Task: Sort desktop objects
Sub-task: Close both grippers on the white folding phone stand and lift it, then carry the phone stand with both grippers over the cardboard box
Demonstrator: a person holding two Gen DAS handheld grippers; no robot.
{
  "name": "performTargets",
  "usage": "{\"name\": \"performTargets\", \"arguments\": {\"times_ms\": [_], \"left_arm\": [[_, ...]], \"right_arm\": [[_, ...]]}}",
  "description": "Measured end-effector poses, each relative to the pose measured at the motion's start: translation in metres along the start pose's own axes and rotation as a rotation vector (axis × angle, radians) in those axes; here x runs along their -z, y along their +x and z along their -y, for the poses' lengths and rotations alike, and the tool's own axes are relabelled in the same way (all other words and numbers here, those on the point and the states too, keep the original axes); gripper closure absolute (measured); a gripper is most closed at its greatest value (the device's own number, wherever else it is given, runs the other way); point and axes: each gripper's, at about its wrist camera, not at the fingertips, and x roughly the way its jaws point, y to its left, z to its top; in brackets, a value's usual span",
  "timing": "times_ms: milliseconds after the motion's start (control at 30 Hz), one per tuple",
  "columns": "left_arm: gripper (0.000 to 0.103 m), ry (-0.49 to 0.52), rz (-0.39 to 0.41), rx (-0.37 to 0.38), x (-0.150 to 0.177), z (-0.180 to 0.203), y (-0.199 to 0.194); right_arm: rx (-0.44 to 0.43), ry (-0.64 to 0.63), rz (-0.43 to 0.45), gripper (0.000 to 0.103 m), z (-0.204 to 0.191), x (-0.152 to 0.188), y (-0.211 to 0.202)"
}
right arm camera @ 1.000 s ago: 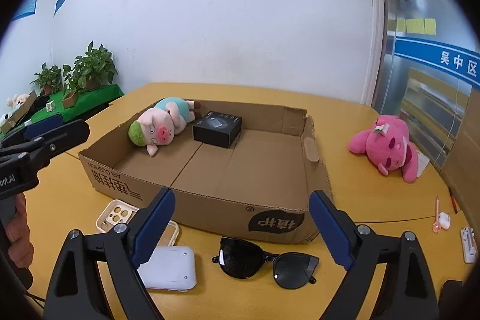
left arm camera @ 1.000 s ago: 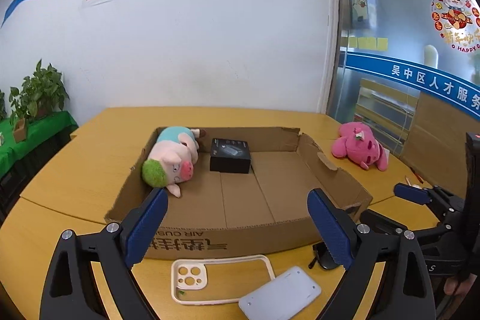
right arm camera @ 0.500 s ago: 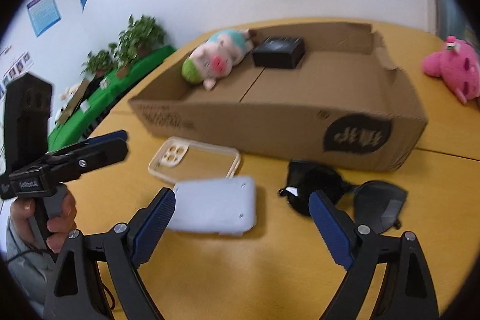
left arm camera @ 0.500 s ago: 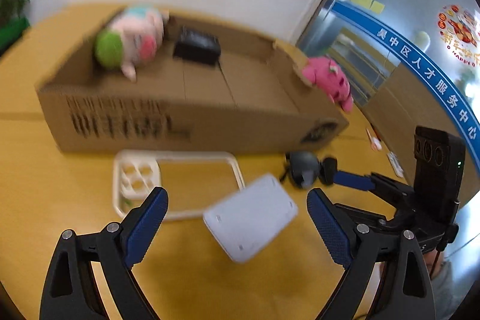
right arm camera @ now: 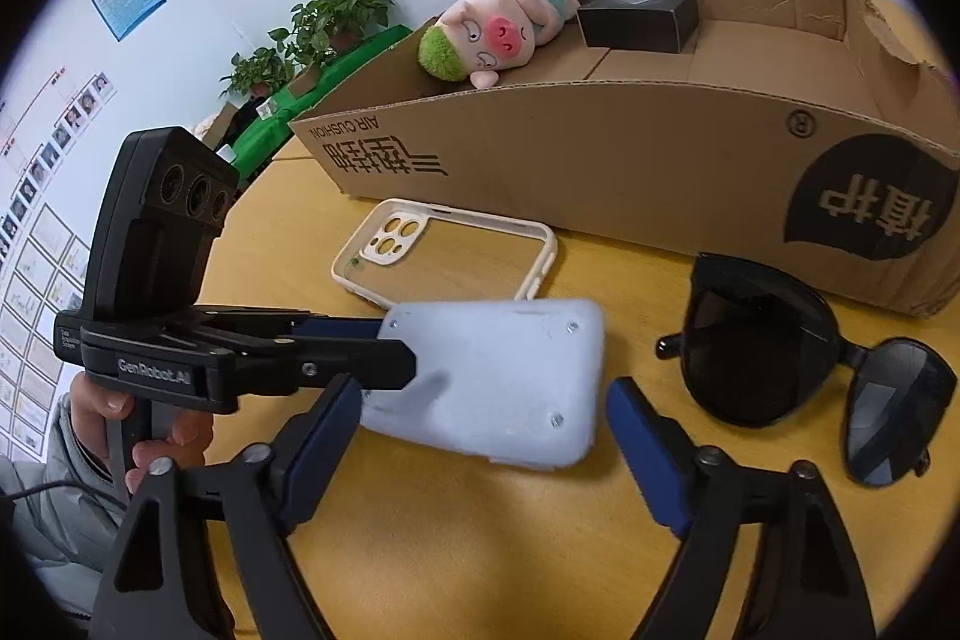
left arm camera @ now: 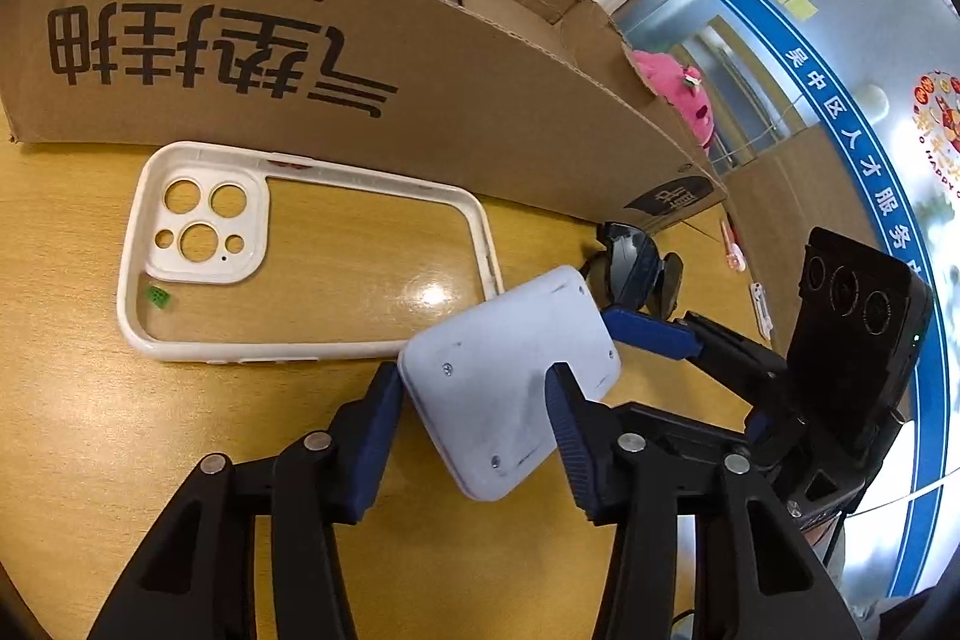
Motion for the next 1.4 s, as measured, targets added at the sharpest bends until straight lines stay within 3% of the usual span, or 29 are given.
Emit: {"name": "performTargets", "arguments": {"times_ms": [167,333,567,767,967,1067,1200,1267,1367,1400], "left_arm": [[0.056,0.034,0.056,-0.007,-0.003,0.005,-0.012],[0.056,0.109,0.125,-0.001,-0.008,0.02,-0.027],[0.056,0.177,0.099,0.012,0.007,0.031,-0.031],[0.056,0.17,0.063,-0.024,0.03,0.026,-0.032],[0.054,0.122,-0.025,-0.055,0.044,0.022,-0.018],[0.053,0.111,-0.074,-0.087,0.05,0.026,-0.007],[0.048,0.102,-0.07,-0.097,0.05,0.029,-0.003],[0.05,0.098,-0.067,-0.111,0.049,0.032,-0.001],[0.052,0.121,-0.059,-0.147,0.049,0.037,0.002],[0.052,0.122,-0.056,-0.15,0.048,0.038,0.002]], "right_arm": [[-0.012,-0.013,0.027,0.022,-0.002,0.003,-0.006],[-0.053,-0.039,0.117,0.022,-0.011,0.013,-0.027],[-0.085,-0.098,0.157,0.022,-0.028,0.03,-0.048],[-0.064,-0.168,0.084,0.022,-0.047,0.054,-0.048],[-0.011,-0.081,0.117,0.022,-0.033,0.059,-0.061],[0.081,-0.071,0.114,0.022,-0.027,0.055,-0.056],[0.155,-0.09,0.098,0.022,-0.023,0.05,-0.042],[0.161,-0.104,0.072,0.024,-0.021,0.051,-0.032],[0.177,-0.137,0.017,0.045,-0.024,0.055,-0.015],[0.194,-0.146,0.011,0.047,-0.024,0.056,-0.013]]}}
